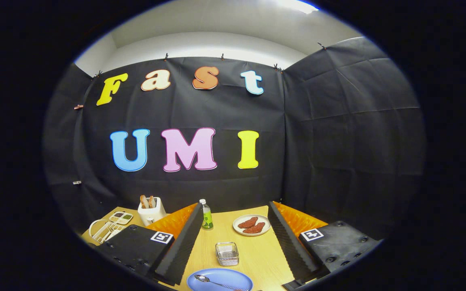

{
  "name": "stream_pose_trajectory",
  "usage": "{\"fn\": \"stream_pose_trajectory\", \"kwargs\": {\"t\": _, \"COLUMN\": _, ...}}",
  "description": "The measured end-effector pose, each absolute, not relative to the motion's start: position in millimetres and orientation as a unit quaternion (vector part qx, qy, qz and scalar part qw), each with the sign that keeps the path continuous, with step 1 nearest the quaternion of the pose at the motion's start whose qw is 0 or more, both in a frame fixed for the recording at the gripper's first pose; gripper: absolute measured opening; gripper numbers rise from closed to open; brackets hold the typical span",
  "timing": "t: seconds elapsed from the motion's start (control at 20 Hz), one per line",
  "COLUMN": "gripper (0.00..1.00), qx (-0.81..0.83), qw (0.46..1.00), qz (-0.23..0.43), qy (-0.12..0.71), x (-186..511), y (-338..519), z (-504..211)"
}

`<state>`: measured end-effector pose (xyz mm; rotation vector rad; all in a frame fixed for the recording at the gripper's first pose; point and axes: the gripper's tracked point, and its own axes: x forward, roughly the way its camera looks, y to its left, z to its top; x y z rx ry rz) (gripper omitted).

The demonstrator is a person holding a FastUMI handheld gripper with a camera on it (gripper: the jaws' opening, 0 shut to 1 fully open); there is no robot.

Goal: Take the plate from the dish rack, then take the spoon from the basket and place it into the plate.

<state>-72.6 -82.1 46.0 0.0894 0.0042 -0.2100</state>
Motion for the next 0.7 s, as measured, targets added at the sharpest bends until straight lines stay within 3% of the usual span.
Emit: {"fn": "stream_pose_trajectory", "kwargs": {"t": 0.7, "gripper": 0.98, "qx": 0.047, "qw": 0.994, "qz": -0.101, "qy": -0.001, "x": -71.4, "y": -72.4, "z": 46.7}}
